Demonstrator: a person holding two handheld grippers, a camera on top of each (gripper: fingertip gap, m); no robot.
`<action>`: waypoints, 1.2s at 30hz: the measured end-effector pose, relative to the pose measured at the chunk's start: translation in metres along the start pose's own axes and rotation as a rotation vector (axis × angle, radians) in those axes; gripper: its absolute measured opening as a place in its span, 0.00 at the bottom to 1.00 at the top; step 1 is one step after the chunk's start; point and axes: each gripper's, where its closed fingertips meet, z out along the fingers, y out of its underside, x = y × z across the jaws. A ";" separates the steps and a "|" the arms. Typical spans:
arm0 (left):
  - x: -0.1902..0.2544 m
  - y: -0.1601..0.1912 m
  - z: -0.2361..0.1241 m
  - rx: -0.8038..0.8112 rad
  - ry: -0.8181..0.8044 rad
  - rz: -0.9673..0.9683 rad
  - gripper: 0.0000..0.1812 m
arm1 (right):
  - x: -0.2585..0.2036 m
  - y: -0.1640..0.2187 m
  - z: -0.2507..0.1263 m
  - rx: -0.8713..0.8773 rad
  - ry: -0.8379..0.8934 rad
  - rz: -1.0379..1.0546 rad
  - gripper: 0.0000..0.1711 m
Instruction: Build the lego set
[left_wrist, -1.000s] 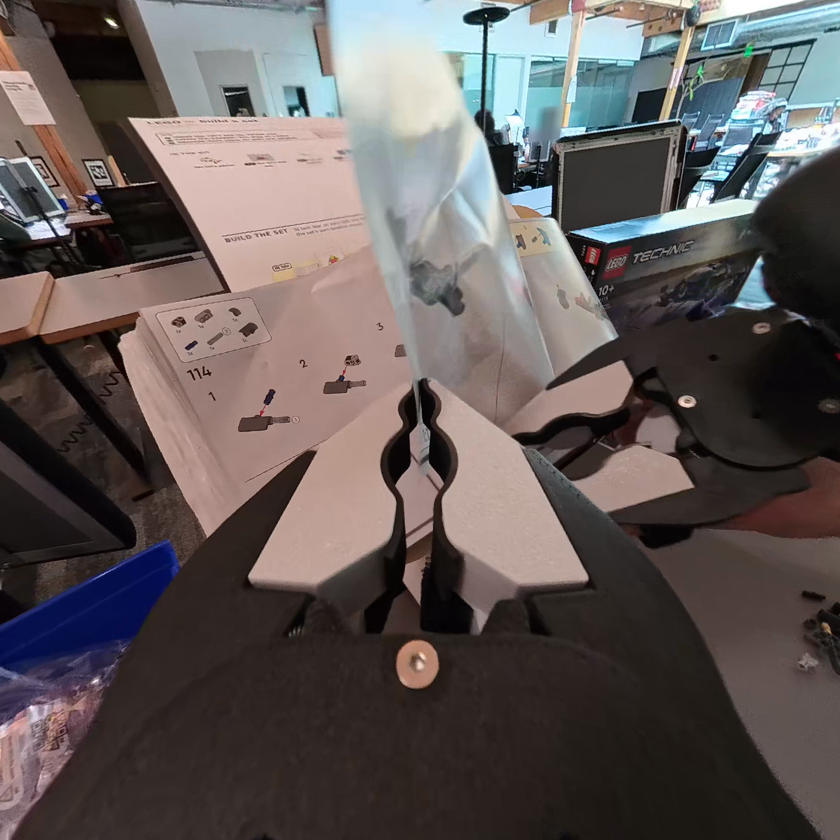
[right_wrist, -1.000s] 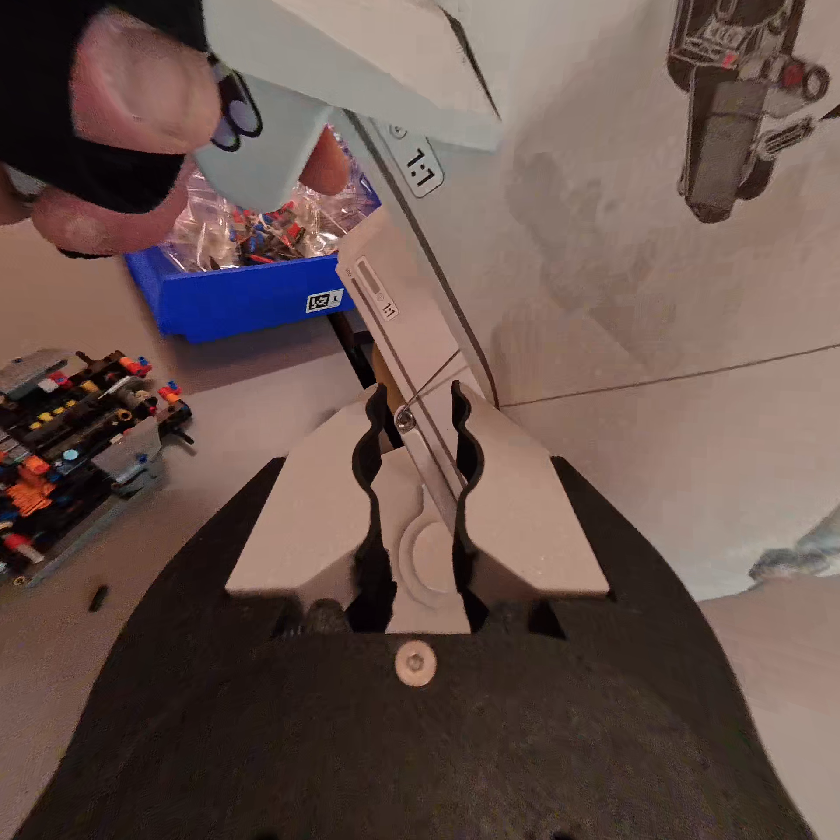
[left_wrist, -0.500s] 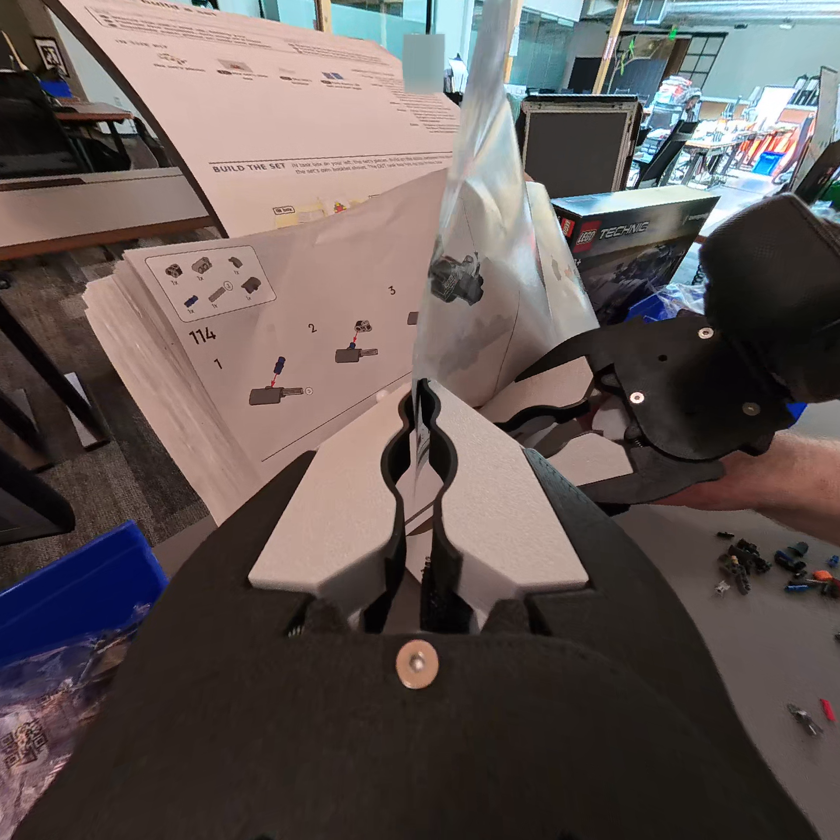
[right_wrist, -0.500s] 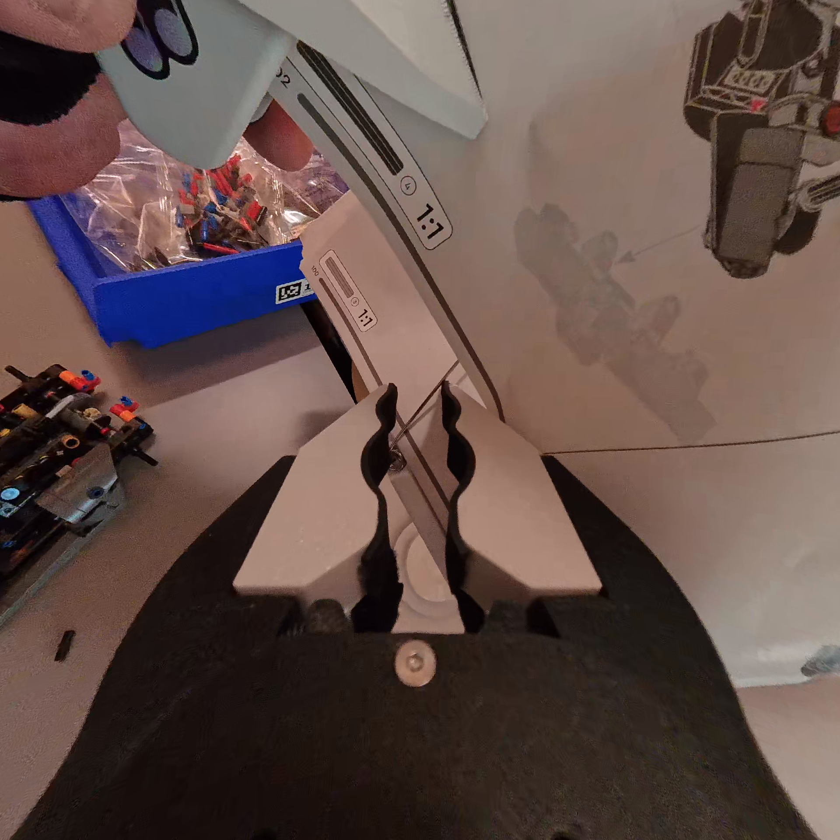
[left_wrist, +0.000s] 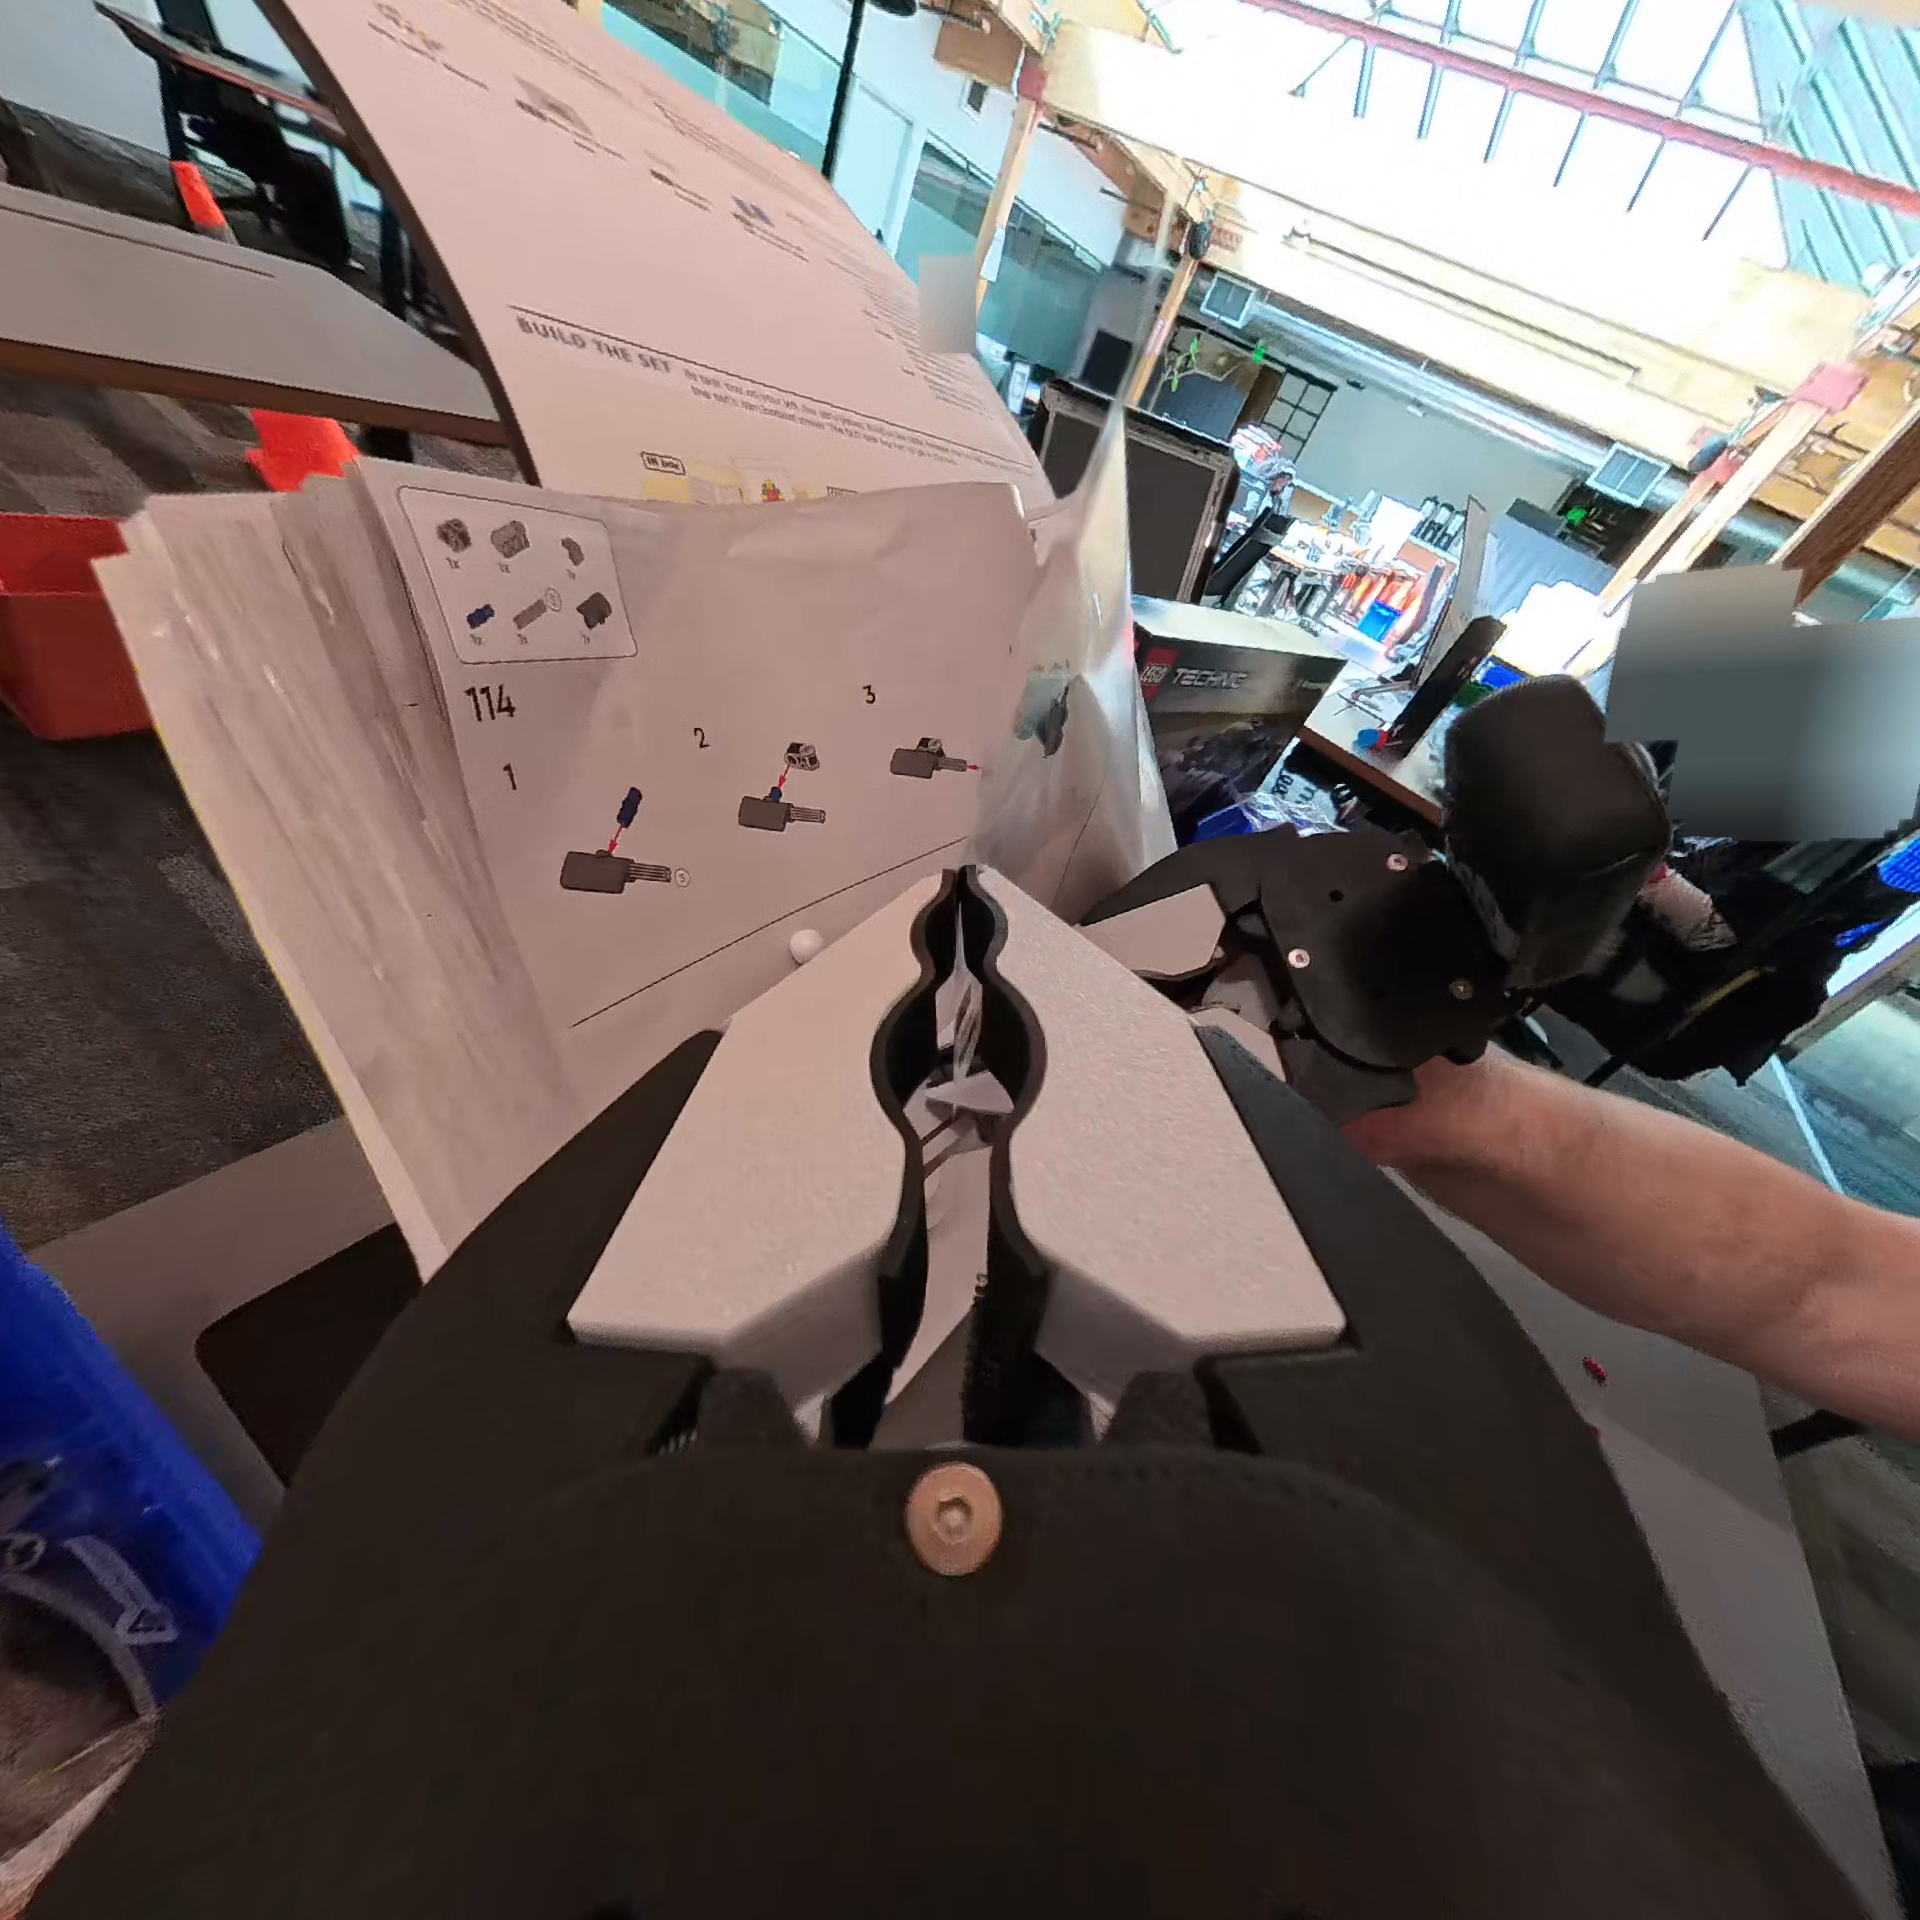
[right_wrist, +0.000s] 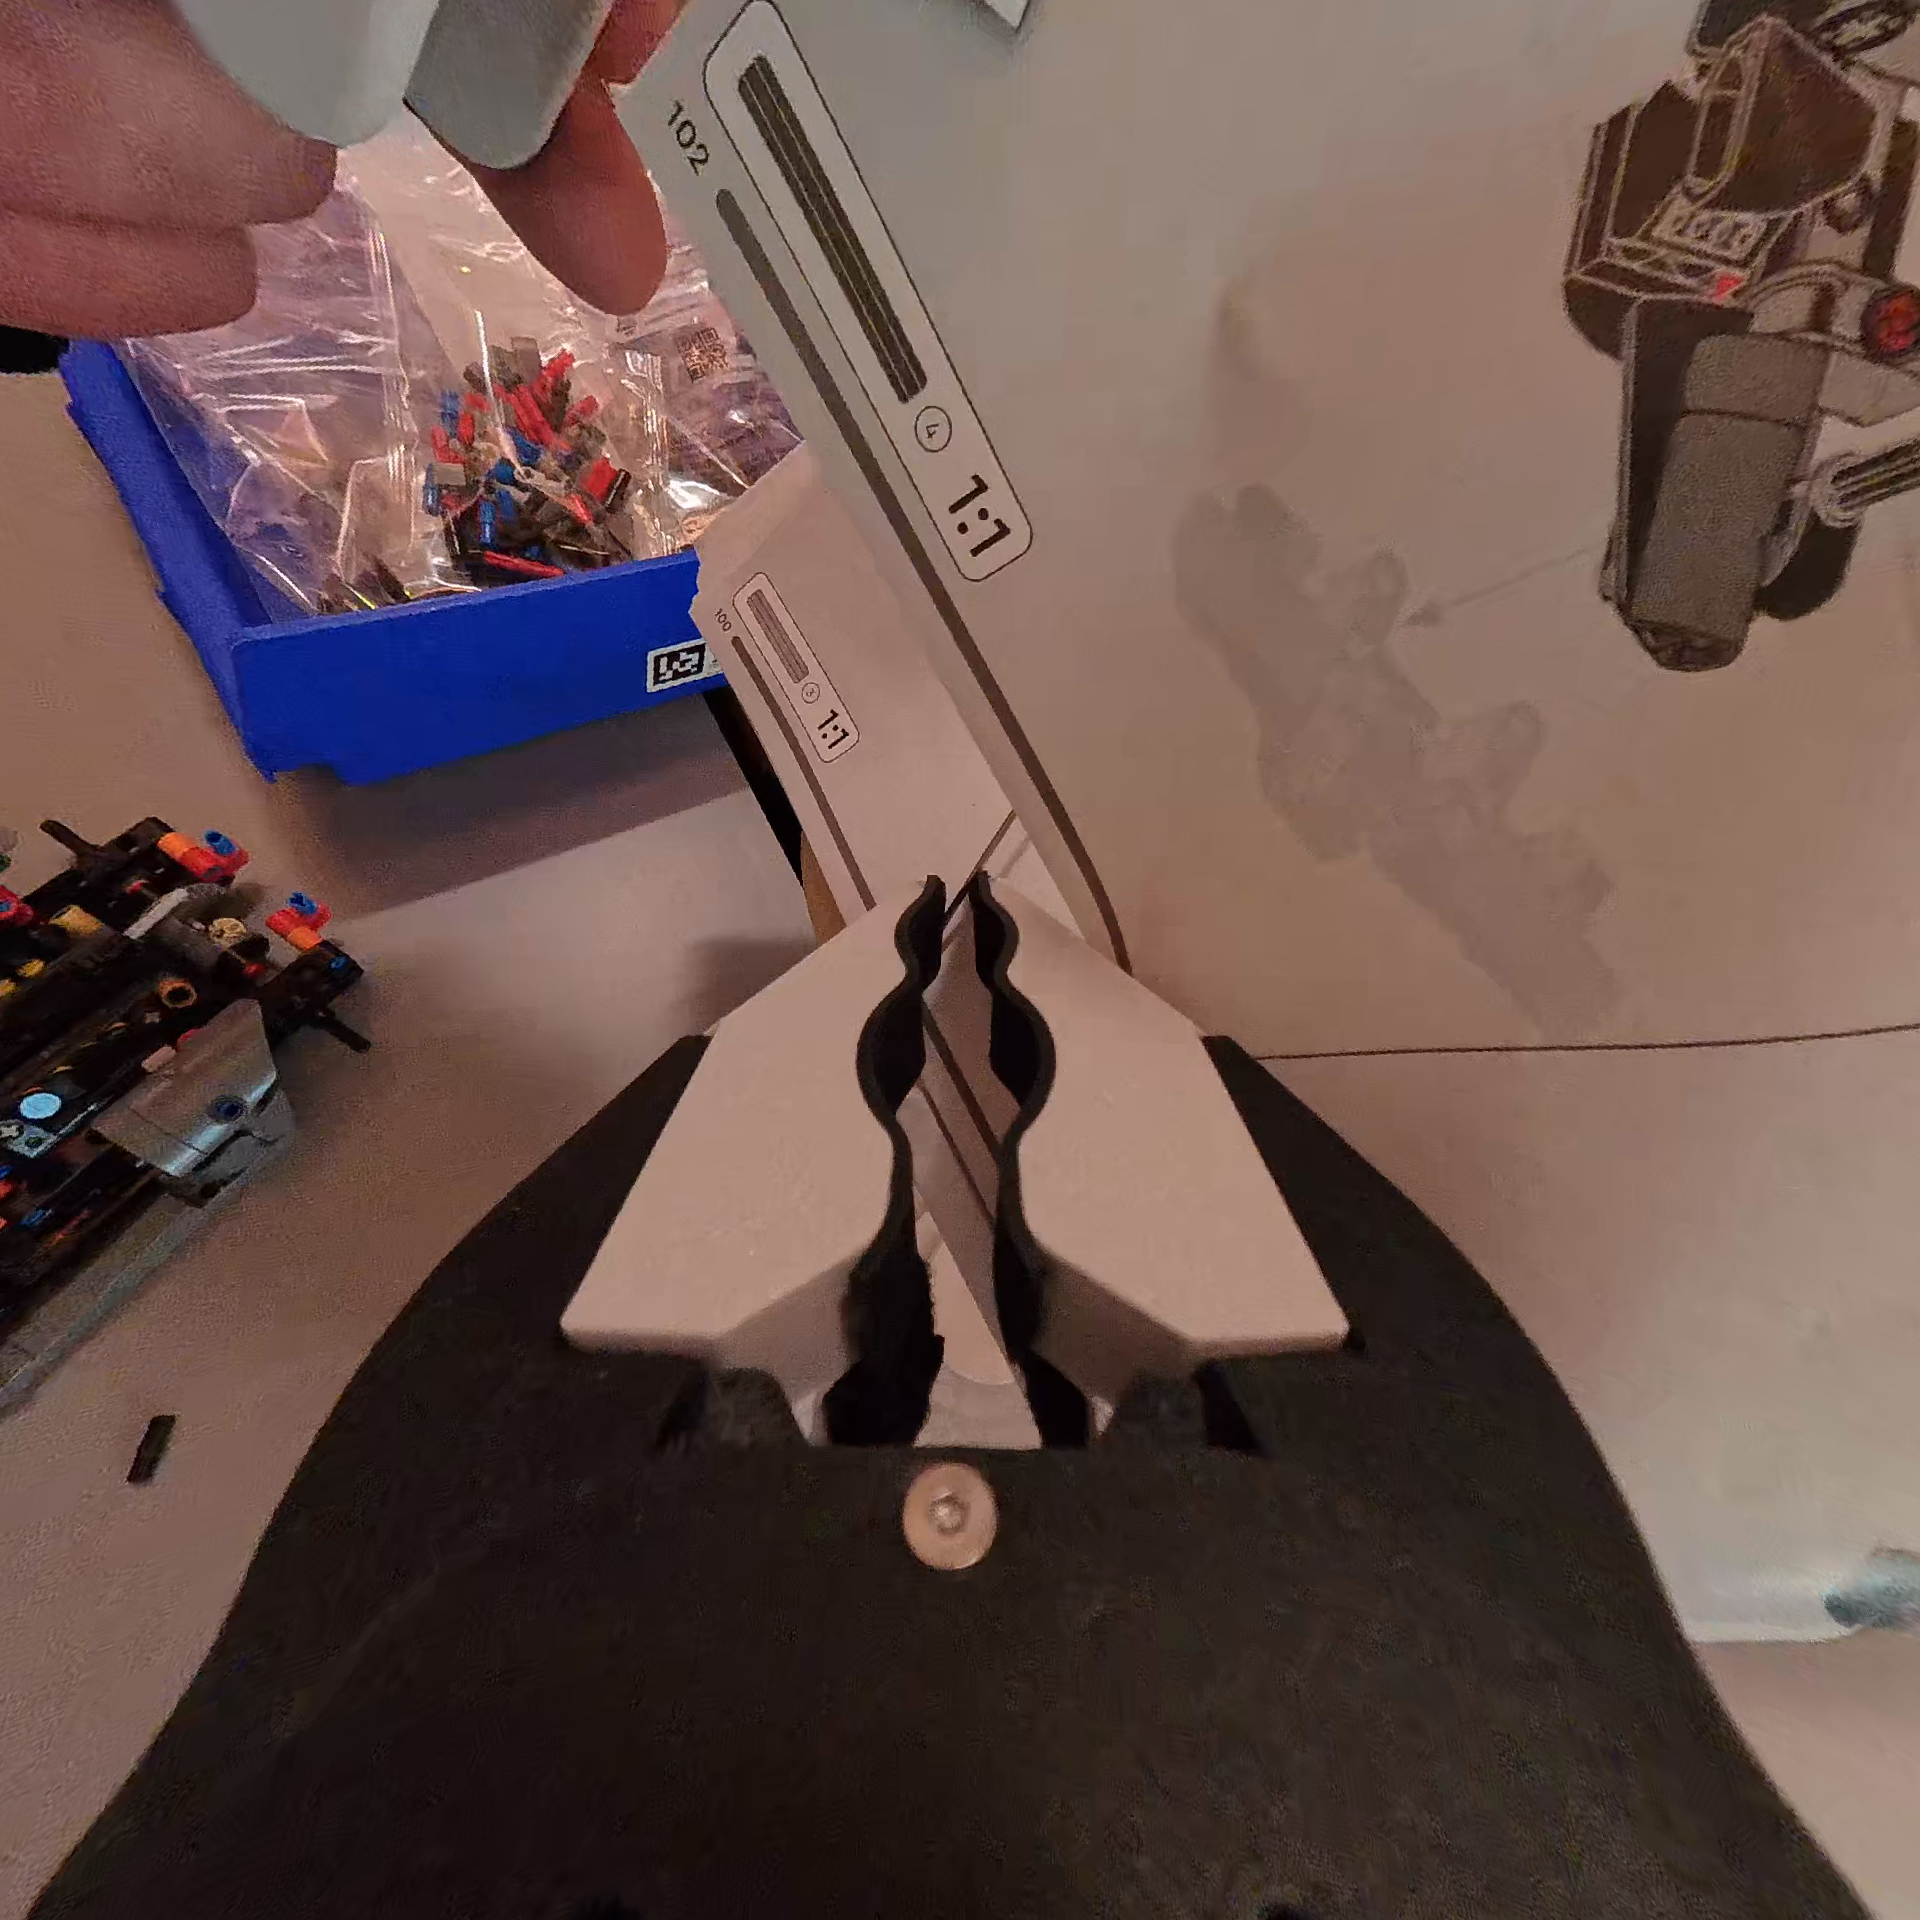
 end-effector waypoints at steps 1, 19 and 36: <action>-0.001 0.001 -0.001 -0.010 0.005 0.004 0.00 | 0.000 0.000 0.001 0.000 -0.003 0.000 0.01; 0.027 0.007 0.000 -0.030 -0.001 0.013 0.00 | -0.032 -0.040 -0.073 0.279 0.100 -0.339 0.18; 0.090 0.004 0.025 -0.070 0.034 0.013 0.00 | -0.020 -0.055 -0.108 0.361 0.231 -0.434 0.14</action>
